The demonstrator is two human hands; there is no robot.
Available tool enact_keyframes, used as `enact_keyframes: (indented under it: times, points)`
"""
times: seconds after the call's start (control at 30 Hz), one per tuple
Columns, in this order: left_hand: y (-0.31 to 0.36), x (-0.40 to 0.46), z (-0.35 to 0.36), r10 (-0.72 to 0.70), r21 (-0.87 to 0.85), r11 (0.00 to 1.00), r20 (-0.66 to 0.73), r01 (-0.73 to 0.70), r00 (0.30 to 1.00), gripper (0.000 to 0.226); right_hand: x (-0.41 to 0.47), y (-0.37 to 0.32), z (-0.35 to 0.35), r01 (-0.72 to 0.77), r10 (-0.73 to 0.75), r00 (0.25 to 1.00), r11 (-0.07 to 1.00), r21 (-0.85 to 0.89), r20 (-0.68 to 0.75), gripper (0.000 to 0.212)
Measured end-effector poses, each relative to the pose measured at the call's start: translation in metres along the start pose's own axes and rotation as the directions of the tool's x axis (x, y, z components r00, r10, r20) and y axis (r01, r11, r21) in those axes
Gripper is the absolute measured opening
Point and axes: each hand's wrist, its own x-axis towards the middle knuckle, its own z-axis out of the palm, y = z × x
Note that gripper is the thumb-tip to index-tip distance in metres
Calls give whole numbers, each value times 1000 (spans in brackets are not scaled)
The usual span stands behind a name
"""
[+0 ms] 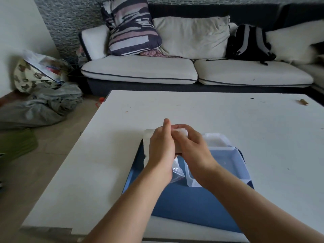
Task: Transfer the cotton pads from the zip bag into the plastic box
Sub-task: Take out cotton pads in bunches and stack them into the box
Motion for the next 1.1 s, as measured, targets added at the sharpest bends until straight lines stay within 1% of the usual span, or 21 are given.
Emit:
enact_keyframes:
  times: [0.1, 0.13, 0.2, 0.23, 0.27, 0.33, 0.4, 0.43, 0.47, 0.5, 0.53, 0.57, 0.6, 0.63, 0.7, 0.73, 0.77, 0.87, 0.97, 1.03, 1.1]
  points:
    - [-2, -2, 2, -14, -27, 1000, 10, 14, 1000, 37, 1, 2, -3, 159, -183, 978, 966, -203, -103, 23]
    - [-2, -4, 3, -52, -57, 997, 10, 52, 999, 37, 1, 2, -4, 193, -228, 967, 947, -255, -114, 23]
    - [-2, -9, 4, -175, -168, 969, 65, 184, 982, 37, 0, 4, -3, 242, -300, 946, 905, -351, -122, 20]
    - [-1, -10, 4, -211, -207, 952, 97, 227, 973, 38, 0, 4, -2, 261, -333, 936, 877, -402, -117, 20]
    - [-1, -9, 3, -211, -216, 949, 114, 231, 971, 39, -2, 4, 0, 273, -352, 931, 852, -447, -103, 21]
    - [-2, -4, 1, -143, -131, 979, 97, 155, 985, 41, -4, 3, 2, 256, -333, 940, 831, -494, -73, 31]
    - [-5, 3, -2, 3, 45, 999, 57, -6, 998, 43, -3, 4, 0, 207, -281, 958, 825, -526, -64, 51]
    - [-6, 5, -3, 99, 142, 984, 42, -104, 994, 44, -2, 2, -1, 189, -264, 963, 817, -544, -62, 57]
    - [-7, 6, -3, 203, 250, 946, 34, -205, 979, 46, -2, 0, -2, 176, -245, 967, 830, -529, -62, 57]
    - [-8, 7, -5, 311, 358, 883, 35, -302, 950, 48, -1, -2, -3, 171, -225, 973, 865, -471, -60, 51]
    - [-8, 6, -6, 398, 440, 815, 47, -377, 916, 48, -1, -4, -4, 150, -185, 981, 917, -370, -60, 44]
    - [-7, 5, -7, 451, 487, 763, 68, -424, 890, 48, -1, -6, -5, 116, -132, 990, 960, -253, -46, 39]
    - [-6, 3, -8, 468, 504, 738, 99, -449, 878, 49, -1, -8, -5, 77, -81, 996, 985, -154, -26, 37]
    - [-6, 3, -9, 463, 524, 721, 123, -454, 878, 51, -1, -9, -6, 48, -49, 999, 993, -106, -12, 38]
    - [-5, 2, -11, 439, 605, 660, 171, -445, 882, 53, 0, -8, -8, 11, -11, 1000, 998, -59, -5, 41]
    - [-4, 2, -11, 417, 617, 648, 203, -447, 886, 53, 0, -9, -10, -13, 12, 1000, 999, -39, -16, 42]
    - [-4, 2, -11, 381, 587, 677, 237, -444, 894, 54, 1, -9, -11, -39, 38, 999, 999, -21, -31, 44]
    - [-3, 2, -7, 266, 407, 835, 290, -370, 919, 48, 6, -10, -14, -90, 91, 992, 996, 17, -83, 50]
    - [-4, 0, -4, 182, 351, 896, 268, -271, 946, 31, 8, -12, -16, -121, 125, 986, 992, 41, -109, 51]
    - [-3, 0, -2, 147, 264, 942, 235, -209, 961, 30, 8, -12, -19, -141, 145, 985, 989, 44, -89, 49]
    - [-1, 1, 1, 121, 184, 970, 201, -159, 972, 31, 8, -14, -26, -152, 152, 987, 988, 10, -49, 40]
